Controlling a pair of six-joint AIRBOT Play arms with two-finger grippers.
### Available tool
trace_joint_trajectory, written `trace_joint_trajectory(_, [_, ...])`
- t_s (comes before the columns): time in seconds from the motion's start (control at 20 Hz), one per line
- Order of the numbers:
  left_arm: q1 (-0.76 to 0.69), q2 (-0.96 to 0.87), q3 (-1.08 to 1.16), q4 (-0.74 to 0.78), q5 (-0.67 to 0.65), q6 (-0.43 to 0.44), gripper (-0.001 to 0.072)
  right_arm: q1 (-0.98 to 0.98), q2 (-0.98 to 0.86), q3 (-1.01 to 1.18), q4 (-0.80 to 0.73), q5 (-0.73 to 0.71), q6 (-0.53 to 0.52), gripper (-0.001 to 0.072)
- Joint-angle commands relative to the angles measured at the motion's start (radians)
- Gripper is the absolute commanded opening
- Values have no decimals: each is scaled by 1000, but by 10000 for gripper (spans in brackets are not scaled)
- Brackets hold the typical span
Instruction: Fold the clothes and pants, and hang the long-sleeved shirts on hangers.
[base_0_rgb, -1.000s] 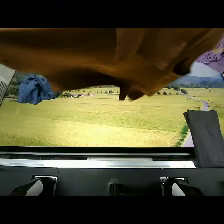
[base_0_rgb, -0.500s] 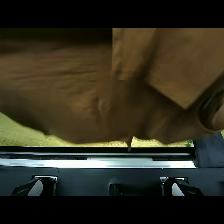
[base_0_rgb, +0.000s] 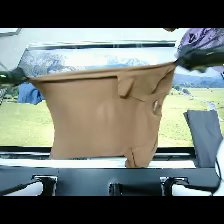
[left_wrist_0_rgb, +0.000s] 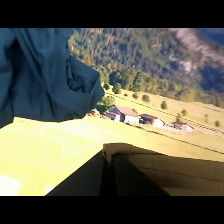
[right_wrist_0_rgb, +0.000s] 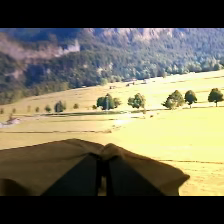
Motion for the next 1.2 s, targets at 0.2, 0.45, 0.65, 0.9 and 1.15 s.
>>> trace_joint_trajectory(0.2, [-23,-349,112,-2,140,10,14,85,-299,-29,-170,-275,127,28])
trace_joint_trajectory(0.45, [-23,-363,111,-2,-39,10,14,85,-306,-29,-211,-146,126,28])
trace_joint_trajectory(0.65, [-23,-373,110,-2,-265,10,14,85,-309,-31,-234,24,119,28])
trace_joint_trajectory(0.9, [-24,-389,65,-2,-366,-4,15,85,-316,-80,-233,75,119,29])
trace_joint_trajectory(1.15, [-34,-391,-5,-2,-332,-16,15,86,-345,-89,-225,85,120,29])
